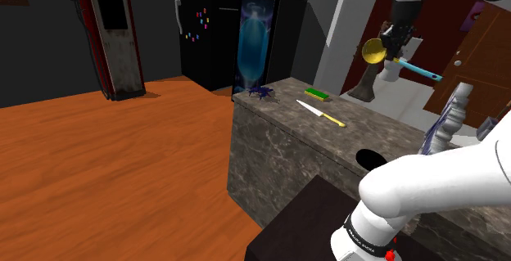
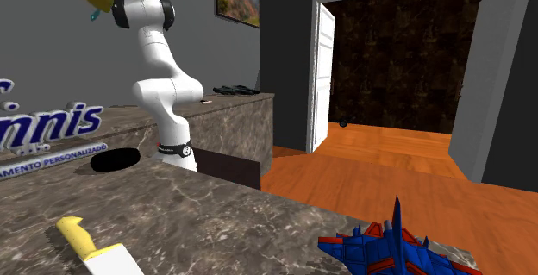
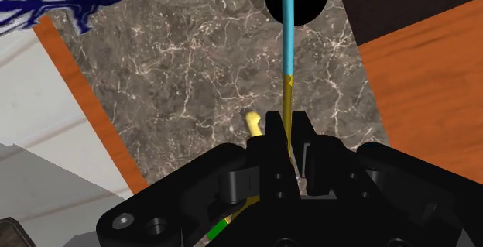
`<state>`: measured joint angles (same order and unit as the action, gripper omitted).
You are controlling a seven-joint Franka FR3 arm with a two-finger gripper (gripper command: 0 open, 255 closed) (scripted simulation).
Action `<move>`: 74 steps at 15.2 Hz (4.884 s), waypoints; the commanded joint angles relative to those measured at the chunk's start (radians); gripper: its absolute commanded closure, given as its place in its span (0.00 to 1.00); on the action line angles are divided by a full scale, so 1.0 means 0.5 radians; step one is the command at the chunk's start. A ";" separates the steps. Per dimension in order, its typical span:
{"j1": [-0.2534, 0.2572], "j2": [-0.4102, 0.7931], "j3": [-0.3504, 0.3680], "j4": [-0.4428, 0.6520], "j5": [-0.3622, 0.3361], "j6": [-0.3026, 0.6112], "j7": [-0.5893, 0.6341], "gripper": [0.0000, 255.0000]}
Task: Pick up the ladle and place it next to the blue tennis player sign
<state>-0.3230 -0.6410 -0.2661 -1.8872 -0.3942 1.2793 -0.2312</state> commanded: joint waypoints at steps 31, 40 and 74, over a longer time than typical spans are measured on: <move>-0.257 -0.859 -0.790 0.217 -1.024 -0.348 -1.441 1.00; -0.180 -0.847 -1.067 0.577 -1.286 -0.327 -1.870 1.00; -0.504 -1.485 -1.356 -0.469 -1.598 0.112 -1.631 1.00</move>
<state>-0.5704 -1.3754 -0.9369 -2.1085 -1.1863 1.3287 -1.0497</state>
